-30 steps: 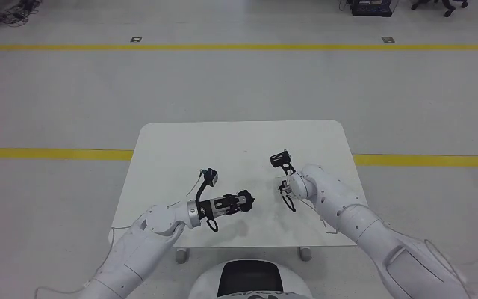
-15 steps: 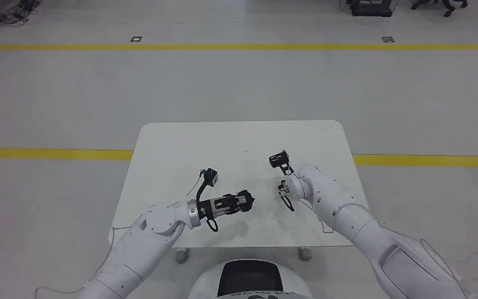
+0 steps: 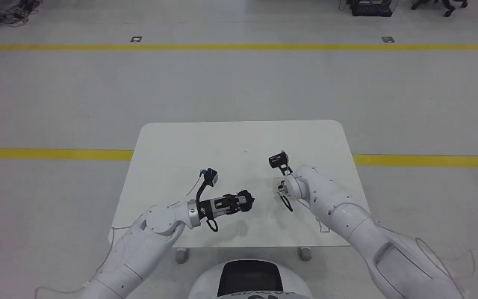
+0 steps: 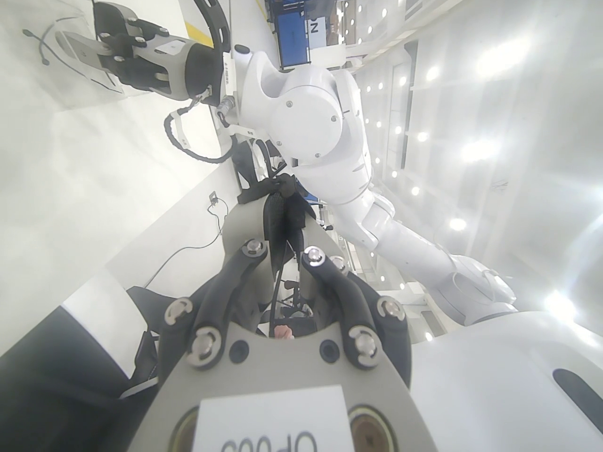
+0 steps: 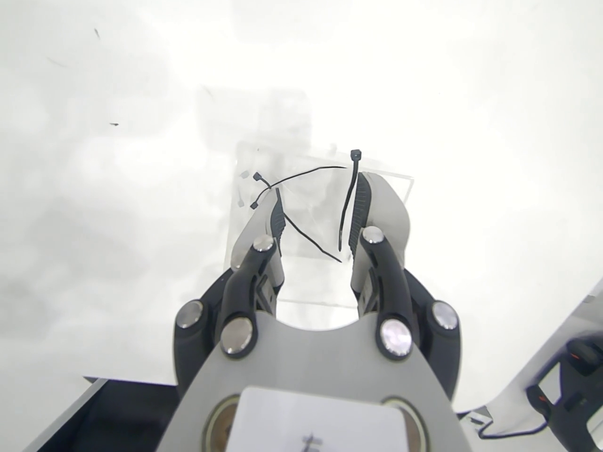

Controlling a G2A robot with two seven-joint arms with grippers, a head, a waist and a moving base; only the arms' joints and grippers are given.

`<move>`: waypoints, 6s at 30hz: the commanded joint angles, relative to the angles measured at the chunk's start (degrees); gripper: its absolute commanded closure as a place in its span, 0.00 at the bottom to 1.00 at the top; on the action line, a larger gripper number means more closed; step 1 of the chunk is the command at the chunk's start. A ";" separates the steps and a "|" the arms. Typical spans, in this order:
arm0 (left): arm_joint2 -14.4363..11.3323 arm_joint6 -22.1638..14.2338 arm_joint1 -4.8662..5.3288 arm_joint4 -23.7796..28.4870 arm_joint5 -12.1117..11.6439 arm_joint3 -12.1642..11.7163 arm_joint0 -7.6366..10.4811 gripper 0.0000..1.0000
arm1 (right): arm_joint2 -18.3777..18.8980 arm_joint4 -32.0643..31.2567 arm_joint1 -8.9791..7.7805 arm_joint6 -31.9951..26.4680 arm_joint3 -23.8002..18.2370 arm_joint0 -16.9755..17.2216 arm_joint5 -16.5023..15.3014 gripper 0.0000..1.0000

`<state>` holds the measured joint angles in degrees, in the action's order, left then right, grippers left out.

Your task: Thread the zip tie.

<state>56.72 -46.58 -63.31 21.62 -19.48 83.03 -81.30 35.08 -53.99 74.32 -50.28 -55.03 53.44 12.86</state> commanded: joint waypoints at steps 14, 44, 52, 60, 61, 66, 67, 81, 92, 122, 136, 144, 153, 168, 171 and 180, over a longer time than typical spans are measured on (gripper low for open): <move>0.00 0.00 0.00 0.00 0.00 0.00 0.00 1.00 | 0.65 -1.18 1.64 0.51 3.25 -0.31 -0.06 0.76; 0.00 0.00 0.00 0.00 0.00 0.00 0.00 1.00 | 29.97 3.16 -8.53 -0.64 -26.57 19.23 -23.90 1.00; 0.00 0.00 0.00 0.00 0.00 0.00 0.00 1.00 | 32.81 11.15 -9.90 -0.22 -27.87 21.13 -32.34 1.00; 0.00 0.00 0.00 0.00 0.00 0.00 0.00 1.00 | 32.81 11.15 -9.90 -0.22 -27.87 21.13 -32.34 1.00; -0.11 0.51 -0.07 0.78 0.29 0.07 -0.16 1.00 | 32.78 11.67 -9.87 0.56 -27.86 21.38 -32.34 1.00; -1.86 -1.20 -0.67 8.75 1.52 -1.67 0.02 1.00 | 32.22 17.83 -11.57 6.80 -32.51 24.14 -32.34 1.00; -2.19 -2.02 -0.80 10.25 1.51 -2.22 0.28 1.00 | 31.99 19.15 -12.12 7.66 -33.35 24.54 -32.34 1.00; -7.18 -5.29 -2.54 15.65 0.15 -8.57 4.55 1.00 | 24.28 33.59 -20.31 13.50 -38.85 23.12 -32.34 1.00; -7.05 -3.87 -2.69 17.81 0.00 -8.25 3.53 1.00 | 24.54 37.22 -20.28 17.48 -40.09 24.50 -32.34 1.00; -5.30 -10.62 -5.18 27.92 4.19 -12.06 1.22 1.00 | 20.77 41.43 -22.98 25.97 -45.77 26.51 -32.34 1.00; -6.28 -14.81 -5.91 34.60 5.85 -15.50 2.87 1.00 | 18.11 40.97 -24.12 29.54 -46.65 26.00 -32.34 1.00; -6.94 -14.91 -6.12 33.99 5.02 -15.75 3.34 1.00 | 17.14 41.39 -24.66 30.28 -46.62 25.59 -32.34 1.00; -6.94 -14.91 -6.12 33.99 5.02 -15.75 3.34 1.00 | 17.32 41.04 -24.40 30.93 -46.65 26.17 -32.33 1.00; -6.16 -15.78 -5.97 37.26 7.31 -14.88 2.74 1.00 | 19.40 43.40 -24.21 30.07 -47.68 27.73 -32.34 1.00; -6.03 -16.19 -5.92 37.47 7.46 -14.89 2.71 1.00 | 19.94 43.93 -24.33 29.89 -48.02 28.14 -32.34 1.00; -6.22 -17.38 -6.02 38.59 8.24 -15.09 2.86 1.00 | 20.10 43.74 -24.40 29.35 -48.60 28.50 -32.34 1.00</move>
<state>50.52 -63.93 -69.32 60.17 -11.27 67.98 -78.45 55.24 -10.24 49.90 -20.88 -103.63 81.96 -19.48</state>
